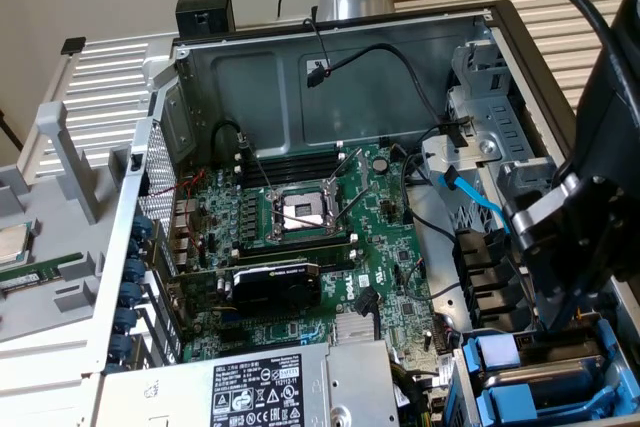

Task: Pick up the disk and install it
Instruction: 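Insert the second disk wire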

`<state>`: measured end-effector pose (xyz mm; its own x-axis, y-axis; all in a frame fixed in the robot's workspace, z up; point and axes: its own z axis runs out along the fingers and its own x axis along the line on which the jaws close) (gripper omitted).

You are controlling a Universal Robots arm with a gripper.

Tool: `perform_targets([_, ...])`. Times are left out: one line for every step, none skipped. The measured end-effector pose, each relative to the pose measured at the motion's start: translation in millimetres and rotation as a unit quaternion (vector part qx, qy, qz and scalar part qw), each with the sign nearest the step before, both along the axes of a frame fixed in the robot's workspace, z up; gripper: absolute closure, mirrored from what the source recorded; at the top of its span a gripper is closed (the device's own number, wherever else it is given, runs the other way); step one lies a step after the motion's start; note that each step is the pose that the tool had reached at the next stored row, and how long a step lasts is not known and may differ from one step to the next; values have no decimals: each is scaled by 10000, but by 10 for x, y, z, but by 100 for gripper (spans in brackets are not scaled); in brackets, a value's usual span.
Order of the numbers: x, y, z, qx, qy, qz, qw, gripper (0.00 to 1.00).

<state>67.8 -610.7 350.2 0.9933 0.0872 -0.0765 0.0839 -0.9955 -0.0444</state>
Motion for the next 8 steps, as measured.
perform_targets([0,-1,-1,0,0,0,10000,89])
perform_targets([0,-1,-1,0,0,0,10000,89])
perform_targets([1,-1,-1,-1,0,1,10000,89])
perform_targets([1,-2,-2,-1,0,1,10000,89])
perform_targets([1,-2,-4,0,0,1,10000,89])
perform_targets([2,-2,-5,0,0,0,10000,89])
perform_targets([4,-2,-5,0,0,0,10000,89])
perform_targets([9,-2,-7,0,0,1,10000,89])
